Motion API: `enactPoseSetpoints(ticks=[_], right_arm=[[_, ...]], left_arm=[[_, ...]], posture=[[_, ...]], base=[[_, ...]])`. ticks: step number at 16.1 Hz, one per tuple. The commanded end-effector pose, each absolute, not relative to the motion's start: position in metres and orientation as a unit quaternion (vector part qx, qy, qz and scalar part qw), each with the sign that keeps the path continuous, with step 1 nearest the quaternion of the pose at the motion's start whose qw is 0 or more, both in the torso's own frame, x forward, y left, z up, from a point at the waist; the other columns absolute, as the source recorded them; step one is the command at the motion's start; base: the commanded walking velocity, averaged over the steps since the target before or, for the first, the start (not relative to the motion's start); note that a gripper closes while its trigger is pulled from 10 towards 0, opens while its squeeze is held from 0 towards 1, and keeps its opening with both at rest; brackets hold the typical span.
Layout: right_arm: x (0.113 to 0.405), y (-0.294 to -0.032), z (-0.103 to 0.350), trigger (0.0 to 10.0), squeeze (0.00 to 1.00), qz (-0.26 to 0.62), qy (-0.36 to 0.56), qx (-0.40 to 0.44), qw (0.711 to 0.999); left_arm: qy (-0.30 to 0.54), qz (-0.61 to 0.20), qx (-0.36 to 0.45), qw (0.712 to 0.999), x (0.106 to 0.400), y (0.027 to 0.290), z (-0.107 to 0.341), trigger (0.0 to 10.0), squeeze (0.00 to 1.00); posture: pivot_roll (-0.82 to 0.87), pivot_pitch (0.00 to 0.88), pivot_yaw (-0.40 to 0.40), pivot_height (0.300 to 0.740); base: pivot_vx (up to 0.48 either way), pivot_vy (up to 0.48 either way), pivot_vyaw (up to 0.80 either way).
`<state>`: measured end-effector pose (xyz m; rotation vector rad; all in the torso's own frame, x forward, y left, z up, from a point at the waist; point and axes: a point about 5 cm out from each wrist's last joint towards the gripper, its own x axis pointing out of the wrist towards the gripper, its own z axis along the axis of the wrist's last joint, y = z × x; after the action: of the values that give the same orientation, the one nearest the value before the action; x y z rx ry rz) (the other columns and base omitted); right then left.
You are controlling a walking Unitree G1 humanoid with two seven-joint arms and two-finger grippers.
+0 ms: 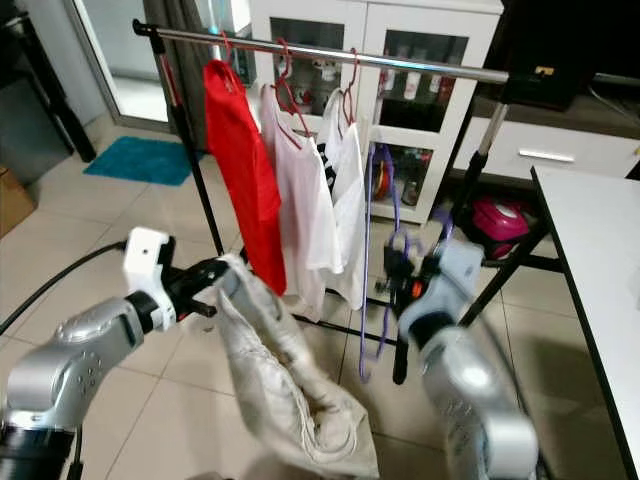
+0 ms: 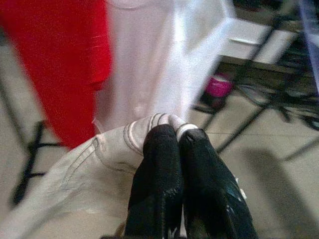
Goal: Hang hanger
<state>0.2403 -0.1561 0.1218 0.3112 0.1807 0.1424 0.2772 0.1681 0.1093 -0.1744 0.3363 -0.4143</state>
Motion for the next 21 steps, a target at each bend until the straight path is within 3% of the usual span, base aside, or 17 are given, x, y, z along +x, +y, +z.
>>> enactPoseSetpoints(ticks=[1, 5, 9, 14, 21], right_arm=[[0.238, -0.159, 0.128, 10.0, 0.00, 0.048, 0.067, 0.140, 0.987], [0.244, -0.164, 0.135, 10.0, 0.00, -0.022, 0.028, 0.132, 0.991], [0.245, -0.165, 0.137, 10.0, 0.00, -0.016, 0.029, 0.092, 0.995], [0.244, -0.166, 0.136, 10.0, 0.00, -0.037, 0.020, 0.092, 0.995], [0.243, -0.164, 0.135, 10.0, 0.00, -0.040, 0.020, 0.088, 0.995]], left_arm=[[0.130, -0.164, -0.064, 0.976, 0.282, 0.173, 0.125, 10.0, 0.00], [0.111, -0.160, -0.039, 0.980, 0.279, 0.162, 0.129, 10.0, 0.00], [0.084, -0.088, -0.106, 0.987, 0.279, 0.160, 0.131, 10.0, 0.00], [0.068, -0.070, -0.199, 0.975, 0.275, 0.146, 0.131, 10.0, 0.00], [0.081, -0.065, -0.164, 0.981, 0.275, 0.147, 0.127, 10.0, 0.00]], posture=[[-0.11, 0.000, 0.031, 0.740], [-0.10, 0.000, 0.016, 0.740], [-0.10, 0.000, 0.014, 0.740], [-0.11, 0.000, 0.020, 0.740], [-0.11, 0.000, 0.027, 0.740]], base=[[0.000, 0.000, -0.80], [0.000, 0.000, -0.80], [0.000, 0.000, -0.80], [0.000, 0.000, -0.80], [0.000, 0.000, -0.80]])
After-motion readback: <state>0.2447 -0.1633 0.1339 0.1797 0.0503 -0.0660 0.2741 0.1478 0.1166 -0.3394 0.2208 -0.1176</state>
